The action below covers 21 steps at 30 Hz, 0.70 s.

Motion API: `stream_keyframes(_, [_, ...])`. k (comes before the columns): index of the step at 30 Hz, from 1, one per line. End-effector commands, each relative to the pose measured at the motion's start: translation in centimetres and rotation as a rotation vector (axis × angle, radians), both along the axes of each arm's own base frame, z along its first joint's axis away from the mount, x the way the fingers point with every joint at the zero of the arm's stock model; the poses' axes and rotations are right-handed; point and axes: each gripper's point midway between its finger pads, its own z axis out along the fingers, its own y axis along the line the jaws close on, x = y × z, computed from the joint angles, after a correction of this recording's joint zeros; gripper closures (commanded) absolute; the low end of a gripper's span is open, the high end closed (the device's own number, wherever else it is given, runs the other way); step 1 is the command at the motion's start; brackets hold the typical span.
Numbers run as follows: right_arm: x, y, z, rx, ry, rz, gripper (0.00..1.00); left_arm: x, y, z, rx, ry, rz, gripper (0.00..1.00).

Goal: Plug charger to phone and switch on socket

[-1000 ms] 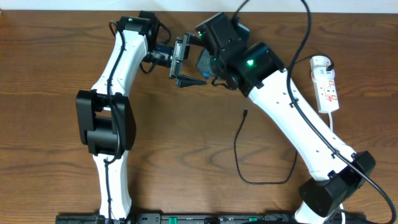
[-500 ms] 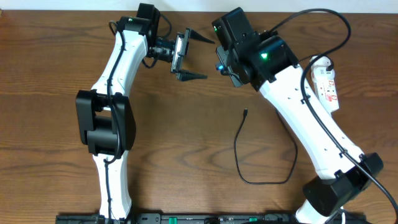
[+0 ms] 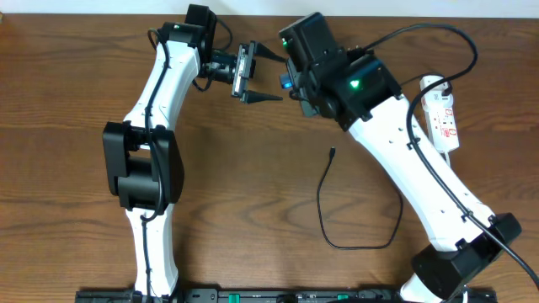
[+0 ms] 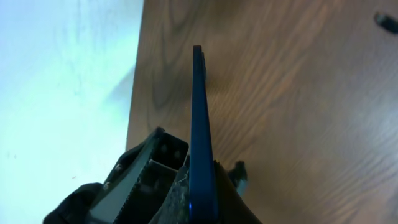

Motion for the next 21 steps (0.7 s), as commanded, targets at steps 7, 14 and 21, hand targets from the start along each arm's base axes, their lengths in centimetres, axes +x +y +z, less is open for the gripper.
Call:
stream_keyframes(7, [-0.4,0.4,2.6,0.075,-0.074,-0.101,0.99,-0.5,0.1,2.1,-0.048,0.010,-0.002,0.38])
stream_keyframes(14, [-0.7,0.9,2.5,0.087,-0.070,-0.105,0.97,-0.5,0.1,2.3,-0.060,0.015,-0.004,0.62])
stream_keyframes(21, [-0.7,1.4,2.0,0.083,-0.059,-0.095,0.98,-0.5,0.1,2.3,-0.060,0.019,-0.003,0.64])
